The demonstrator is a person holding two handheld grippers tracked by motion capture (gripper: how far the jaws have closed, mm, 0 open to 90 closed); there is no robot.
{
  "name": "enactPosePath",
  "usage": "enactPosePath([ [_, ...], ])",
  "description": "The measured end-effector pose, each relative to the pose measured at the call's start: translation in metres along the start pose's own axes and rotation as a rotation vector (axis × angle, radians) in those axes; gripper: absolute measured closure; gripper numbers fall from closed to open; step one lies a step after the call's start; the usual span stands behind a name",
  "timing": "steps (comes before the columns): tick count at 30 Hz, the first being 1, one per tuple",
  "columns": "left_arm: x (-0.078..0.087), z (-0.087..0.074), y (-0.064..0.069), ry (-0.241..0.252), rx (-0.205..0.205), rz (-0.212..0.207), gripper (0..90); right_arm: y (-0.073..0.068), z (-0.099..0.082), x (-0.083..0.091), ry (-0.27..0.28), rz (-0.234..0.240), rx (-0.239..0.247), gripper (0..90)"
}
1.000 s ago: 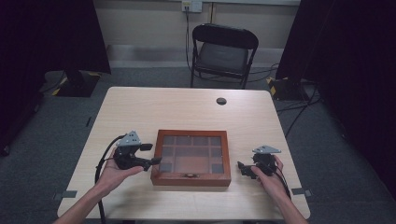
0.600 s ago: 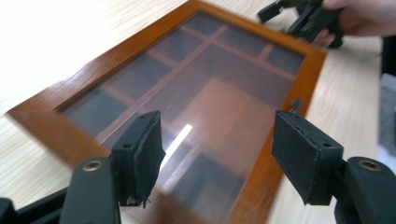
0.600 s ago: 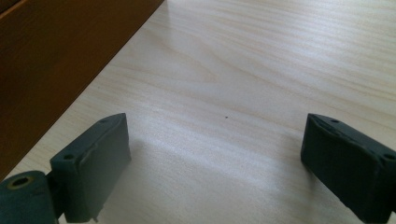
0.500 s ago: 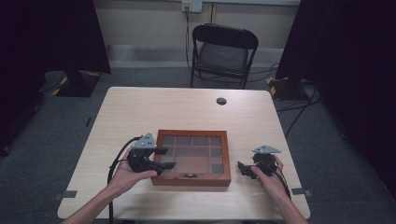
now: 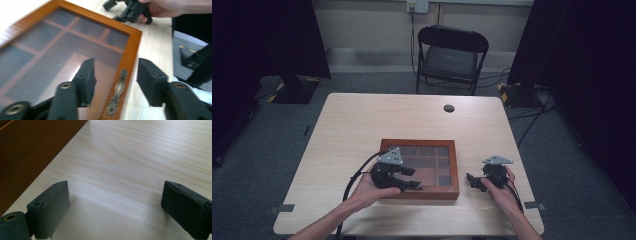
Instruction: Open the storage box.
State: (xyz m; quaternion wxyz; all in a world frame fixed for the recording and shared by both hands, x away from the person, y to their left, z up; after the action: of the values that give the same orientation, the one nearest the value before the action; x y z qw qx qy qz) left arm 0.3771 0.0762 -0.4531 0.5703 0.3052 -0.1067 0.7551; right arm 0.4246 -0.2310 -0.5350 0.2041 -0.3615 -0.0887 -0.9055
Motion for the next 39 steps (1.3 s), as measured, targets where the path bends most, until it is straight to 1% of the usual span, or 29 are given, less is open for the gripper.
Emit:
enactPosePath([
  [1, -0.002, -0.002, 0.001, -0.010, -0.007, -0.008, 54.6, 0.000, 0.000, 0.000, 0.000, 0.000, 0.000, 7.3],
  [4, -0.006, -0.005, 0.001, -0.020, 0.005, -0.027, 60.2, 0.000, 0.000, 0.000, 0.000, 0.000, 0.000, 7.3],
  [6, -0.007, -0.007, 0.001, -0.029, -0.008, -0.028, 65.7, 0.000, 0.000, 0.000, 0.000, 0.000, 0.000, 7.4],
  [8, -0.008, -0.009, 0.001, -0.054, -0.023, -0.011, 67.8, 0.000, 0.000, 0.000, 0.000, 0.000, 0.000, 7.4],
  [9, -0.009, -0.009, 0.001, -0.038, -0.015, -0.022, 69.2, 0.000, 0.000, 0.000, 0.000, 0.000, 0.000, 7.4],
  [11, -0.010, -0.010, 0.001, -0.043, -0.026, -0.016, 72.0, 0.000, 0.000, 0.000, 0.000, 0.000, 0.000, 7.3],
  [13, -0.012, -0.012, 0.003, -0.052, -0.028, -0.030, 75.7, 0.000, 0.000, 0.000, 0.000, 0.000, 0.000, 7.4],
  [14, -0.012, -0.013, 0.003, -0.067, -0.035, -0.021, 75.9, 0.000, 0.000, 0.000, 0.000, 0.000, 0.000, 7.3],
  [16, -0.013, -0.013, 0.004, -0.065, -0.040, -0.021, 77.6, 0.000, 0.000, 0.000, 0.000, 0.000, 0.000, 7.4],
  [17, -0.013, -0.013, 0.003, -0.070, -0.052, -0.010, 79.2, 0.000, 0.000, 0.000, 0.000, 0.000, 0.000, 7.4],
  [18, -0.014, -0.014, 0.003, -0.049, -0.056, -0.018, 79.8, 0.000, 0.000, 0.000, 0.000, 0.000, 0.000, 7.3],
  [19, -0.014, -0.014, 0.003, -0.039, -0.056, -0.017, 80.0, 0.000, 0.000, 0.000, 0.000, 0.000, 0.000, 7.4],
  [21, -0.014, -0.015, 0.003, -0.034, -0.056, -0.018, 80.2, 0.000, 0.000, 0.000, 0.000, 0.000, 0.000, 7.3],
  [24, -0.014, -0.015, 0.003, -0.039, -0.056, -0.007, 80.4, 0.000, 0.000, 0.000, 0.000, 0.000, 0.000, 7.4],
  [25, -0.014, -0.015, 0.004, -0.029, -0.057, -0.009, 80.4, 0.000, 0.000, 0.000, 0.000, 0.000, 0.000, 7.3],
  [28, -0.014, -0.014, 0.004, -0.034, -0.054, -0.009, 80.7, 0.000, 0.000, 0.000, 0.000, 0.000, 0.000, 7.4],
  [31, -0.014, -0.013, 0.003, -0.055, -0.049, -0.015, 80.9, 0.000, 0.000, 0.000, 0.000, 0.000, 0.000, 7.3],
  [33, -0.015, -0.012, 0.002, -0.054, -0.045, -0.025, 81.0, 0.000, 0.000, 0.000, 0.000, 0.000, 0.000, 7.4],
  [34, -0.015, -0.012, 0.002, -0.055, -0.037, -0.025, 81.0, 0.000, 0.000, 0.000, 0.000, 0.000, 0.000, 7.3],
  [39, -0.014, -0.011, 0.002, -0.060, -0.024, -0.026, 81.0, 0.000, 0.000, 0.000, 0.000, 0.000, 0.000, 7.4],
])
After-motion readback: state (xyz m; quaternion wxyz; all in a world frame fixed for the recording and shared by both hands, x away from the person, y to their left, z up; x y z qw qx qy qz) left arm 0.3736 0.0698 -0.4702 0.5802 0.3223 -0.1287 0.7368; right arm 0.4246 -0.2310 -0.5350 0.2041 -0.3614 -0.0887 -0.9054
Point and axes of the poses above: each handheld gripper's, and its own axes: x roughly backward along the jaws, z roughly out of its top, y roughly to its right, the point moved 5 cm from there along -x, roughly forward along the jaws
